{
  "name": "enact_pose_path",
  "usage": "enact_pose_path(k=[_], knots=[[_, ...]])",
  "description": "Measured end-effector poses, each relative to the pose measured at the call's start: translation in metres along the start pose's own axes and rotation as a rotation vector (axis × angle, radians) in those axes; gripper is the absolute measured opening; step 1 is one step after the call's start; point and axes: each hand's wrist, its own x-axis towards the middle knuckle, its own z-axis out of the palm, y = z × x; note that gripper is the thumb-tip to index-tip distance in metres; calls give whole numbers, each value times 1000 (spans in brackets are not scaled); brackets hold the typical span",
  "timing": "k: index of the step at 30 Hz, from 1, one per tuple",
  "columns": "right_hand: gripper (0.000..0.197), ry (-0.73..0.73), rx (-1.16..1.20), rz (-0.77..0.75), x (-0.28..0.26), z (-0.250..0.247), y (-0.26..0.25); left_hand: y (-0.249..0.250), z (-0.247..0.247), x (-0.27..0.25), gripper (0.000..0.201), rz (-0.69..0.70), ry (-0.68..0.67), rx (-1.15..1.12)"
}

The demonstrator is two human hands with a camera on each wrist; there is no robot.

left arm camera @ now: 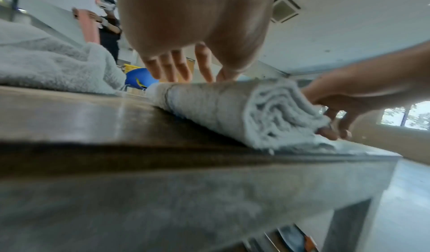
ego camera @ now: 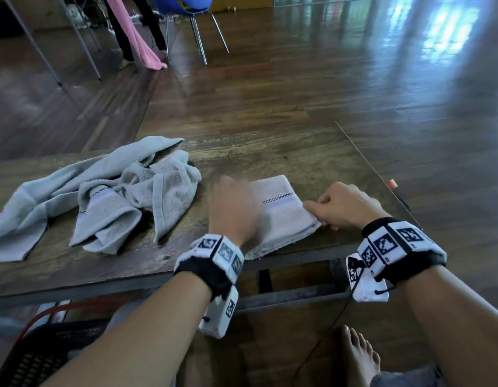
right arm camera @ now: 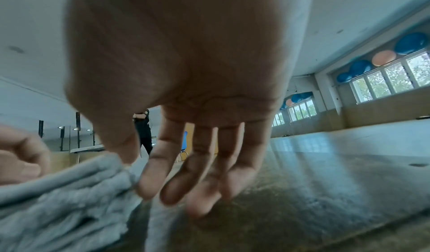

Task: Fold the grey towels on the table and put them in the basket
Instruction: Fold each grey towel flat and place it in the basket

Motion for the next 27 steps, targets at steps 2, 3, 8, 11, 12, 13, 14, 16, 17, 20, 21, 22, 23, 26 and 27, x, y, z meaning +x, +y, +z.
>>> enact_pose_path(k=[2,3,8,11,12,13,14,16,17,20,21,22,23,26,27], knots=[[40,180,-19,-17,-3,2,-1,2,10,-14,25,-3,-146,48],[31,269,-19,-44,-4,4,-1,3,14,-19,28,7,-174,62],[28,325,84,-410,-7,24,-12,11,26,-20,43,140,-352,-17],[49,154,34,-512,-8,43,-13,5,30,-22,51,169,-439,-39],[51,95,31,-498,-8,49,-12,3,30,-23,53,166,-439,-42],[54,39,40,-466,-8,53,-10,1,31,-24,55,159,-438,-42],[56,2,44,-431,-8,56,-8,0,31,-24,56,152,-439,-36],[63,-27,16,-373,-5,58,-5,1,31,-21,57,134,-454,-27],[67,-29,-1,-347,-3,59,-4,1,30,-20,58,123,-464,-24],[76,-23,-26,-277,-1,60,-2,0,30,-18,60,104,-483,-29],[77,-24,-26,-260,-1,61,-1,0,30,-17,60,103,-488,-32],[78,-24,-22,-248,-1,63,-1,-1,30,-16,61,103,-494,-30],[78,-21,-15,-238,-1,64,-2,-2,30,-15,61,102,-501,-21],[80,-1,11,-207,-1,67,-5,-3,31,-12,62,86,-520,9],[80,5,20,-195,-2,68,-6,-2,30,-12,62,76,-521,12]])
